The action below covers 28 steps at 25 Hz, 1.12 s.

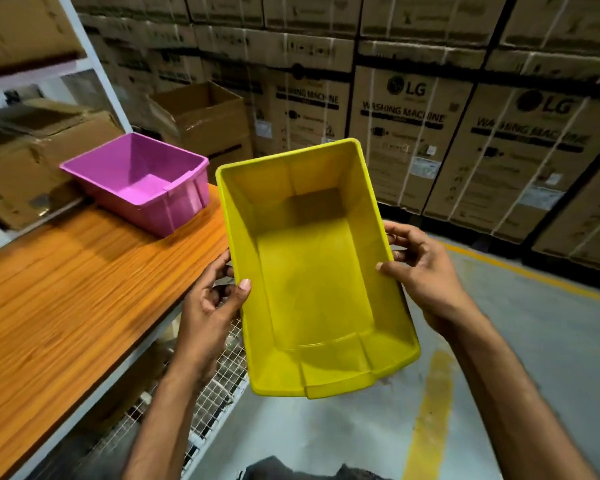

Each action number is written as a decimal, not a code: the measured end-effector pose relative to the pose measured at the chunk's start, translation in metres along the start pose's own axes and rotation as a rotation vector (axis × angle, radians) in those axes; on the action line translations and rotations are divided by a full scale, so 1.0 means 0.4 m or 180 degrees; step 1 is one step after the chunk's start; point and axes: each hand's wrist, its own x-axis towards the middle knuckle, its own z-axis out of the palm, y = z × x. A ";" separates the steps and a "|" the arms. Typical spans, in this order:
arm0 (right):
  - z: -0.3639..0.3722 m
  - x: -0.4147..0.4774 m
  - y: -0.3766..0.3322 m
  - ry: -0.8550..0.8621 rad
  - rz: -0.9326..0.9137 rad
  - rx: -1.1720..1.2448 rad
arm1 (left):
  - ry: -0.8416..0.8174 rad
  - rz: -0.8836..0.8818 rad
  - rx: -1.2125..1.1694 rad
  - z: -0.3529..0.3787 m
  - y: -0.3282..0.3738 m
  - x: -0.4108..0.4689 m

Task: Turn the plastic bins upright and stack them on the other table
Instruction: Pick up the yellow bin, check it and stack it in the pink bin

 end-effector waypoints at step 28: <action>0.048 0.816 -0.028 -0.1748 -0.2113 -0.2728 | 0.0260 0.1351 0.3331 0.386 0.086 0.663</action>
